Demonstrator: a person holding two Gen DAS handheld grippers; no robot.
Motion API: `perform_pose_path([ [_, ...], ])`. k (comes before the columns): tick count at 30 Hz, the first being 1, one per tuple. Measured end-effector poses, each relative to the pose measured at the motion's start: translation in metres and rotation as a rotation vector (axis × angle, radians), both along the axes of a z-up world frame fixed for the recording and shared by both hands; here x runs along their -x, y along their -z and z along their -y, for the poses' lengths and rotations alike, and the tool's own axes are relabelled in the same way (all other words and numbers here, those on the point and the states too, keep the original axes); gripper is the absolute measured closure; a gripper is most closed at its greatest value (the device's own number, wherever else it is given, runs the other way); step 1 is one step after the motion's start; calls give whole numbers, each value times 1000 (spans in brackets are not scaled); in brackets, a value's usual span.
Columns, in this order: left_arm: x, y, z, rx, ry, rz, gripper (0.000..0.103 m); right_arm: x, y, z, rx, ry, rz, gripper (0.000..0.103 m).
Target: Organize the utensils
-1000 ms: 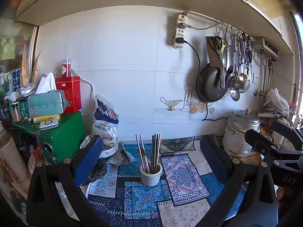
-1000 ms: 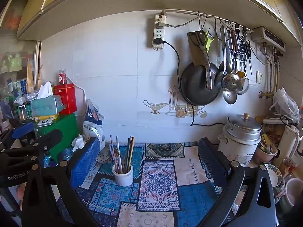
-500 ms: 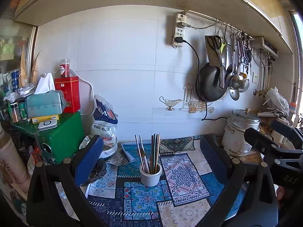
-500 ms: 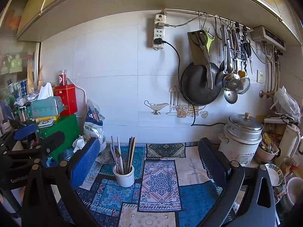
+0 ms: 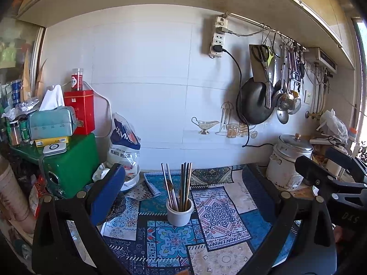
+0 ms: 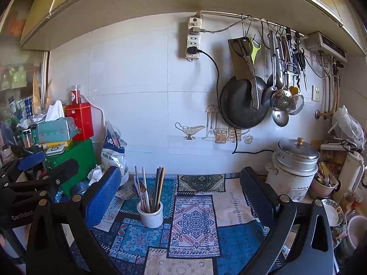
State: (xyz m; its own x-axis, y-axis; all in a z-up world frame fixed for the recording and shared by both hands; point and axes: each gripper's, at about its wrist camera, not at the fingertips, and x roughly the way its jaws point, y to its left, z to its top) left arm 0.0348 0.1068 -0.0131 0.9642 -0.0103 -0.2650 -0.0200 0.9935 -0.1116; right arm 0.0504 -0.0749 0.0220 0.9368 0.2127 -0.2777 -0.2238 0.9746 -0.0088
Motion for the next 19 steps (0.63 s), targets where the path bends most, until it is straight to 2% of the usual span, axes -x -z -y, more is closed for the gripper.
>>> perform_pose_path([
  [19, -12, 3, 0, -22, 28, -3, 1, -13, 2, 2, -21, 32, -7, 0],
])
